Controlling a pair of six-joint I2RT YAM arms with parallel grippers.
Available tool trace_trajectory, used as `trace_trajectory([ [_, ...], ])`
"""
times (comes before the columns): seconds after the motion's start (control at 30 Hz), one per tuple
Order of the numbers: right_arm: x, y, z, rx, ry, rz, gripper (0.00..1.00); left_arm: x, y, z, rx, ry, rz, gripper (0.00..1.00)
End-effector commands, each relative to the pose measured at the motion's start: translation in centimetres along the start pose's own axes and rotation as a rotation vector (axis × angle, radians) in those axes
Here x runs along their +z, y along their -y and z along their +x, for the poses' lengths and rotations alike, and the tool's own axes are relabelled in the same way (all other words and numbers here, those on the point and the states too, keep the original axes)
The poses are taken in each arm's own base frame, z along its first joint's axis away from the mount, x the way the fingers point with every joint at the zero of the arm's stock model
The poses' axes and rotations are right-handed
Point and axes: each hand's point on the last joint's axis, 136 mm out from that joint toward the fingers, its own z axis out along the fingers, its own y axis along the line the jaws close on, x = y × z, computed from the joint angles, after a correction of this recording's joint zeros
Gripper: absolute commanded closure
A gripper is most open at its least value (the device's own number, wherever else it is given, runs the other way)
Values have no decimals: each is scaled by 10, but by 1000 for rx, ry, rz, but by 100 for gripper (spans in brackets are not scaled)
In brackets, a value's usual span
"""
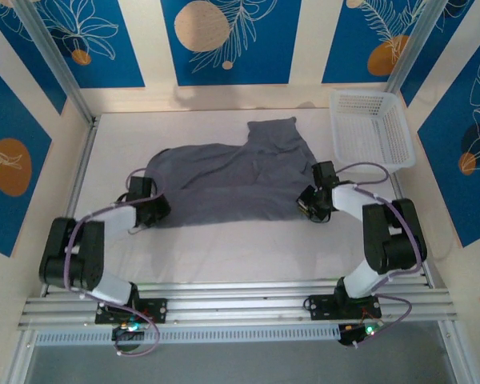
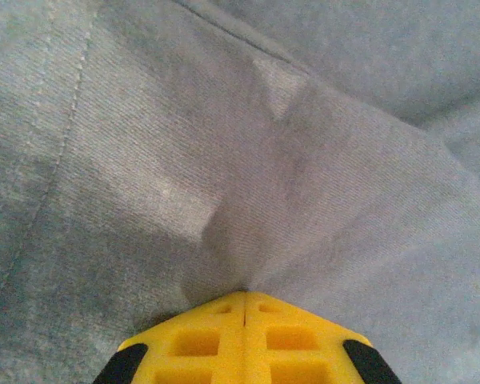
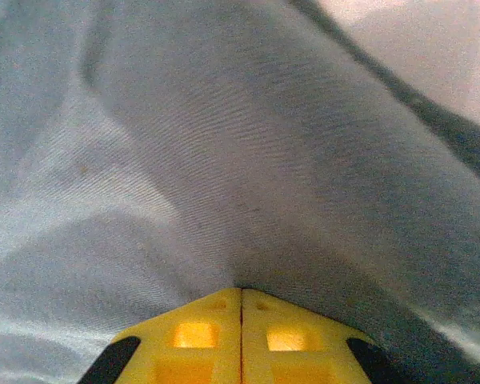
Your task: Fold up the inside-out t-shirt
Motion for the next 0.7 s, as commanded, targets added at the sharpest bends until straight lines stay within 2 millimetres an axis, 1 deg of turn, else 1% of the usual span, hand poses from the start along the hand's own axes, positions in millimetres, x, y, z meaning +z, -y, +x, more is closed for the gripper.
trace_trajectory([
  [0.0, -9, 25, 30, -28, -49, 51, 89, -18, -55, 37, -49, -70, -172, 100],
  [0.1, -19, 46, 52, -75, -87, 113, 88, -38, -65, 52, -62, -69, -180, 100],
  [0.2, -27, 76, 78, -106, -127, 208, 89, -58, -77, 67, -86, -45, -182, 100],
  [0.23, -31, 80, 82, -90, -137, 205, 90, -63, -80, 71, -88, -34, -174, 100],
  [0.27, -34, 74, 86, -99, -149, 152, 90, -67, -82, 75, -86, -25, -161, 100],
  [0.33, -41, 68, 86, -110, -131, 117, 89, -75, -83, 79, -81, -13, -153, 100],
  [0.4, -51, 54, 78, -174, -109, 88, 88, -85, -76, 74, -60, 11, -119, 100],
  [0.43, -58, 44, 67, -218, -77, 80, 86, -91, -70, 69, -48, 34, -99, 100],
  [0.5, -72, 19, 42, -303, 4, 62, 82, -104, -48, 52, -4, 88, -24, 100],
  [0.53, -79, -1, 27, -358, 46, 35, 78, -112, -33, 40, 22, 122, 24, 95],
  [0.6, -90, -42, -1, -455, 133, -27, 74, -125, -9, 16, 60, 191, 78, 83],
  [0.67, -93, -92, -33, -571, 222, -98, 69, -138, 17, -12, 106, 255, 120, 75],
])
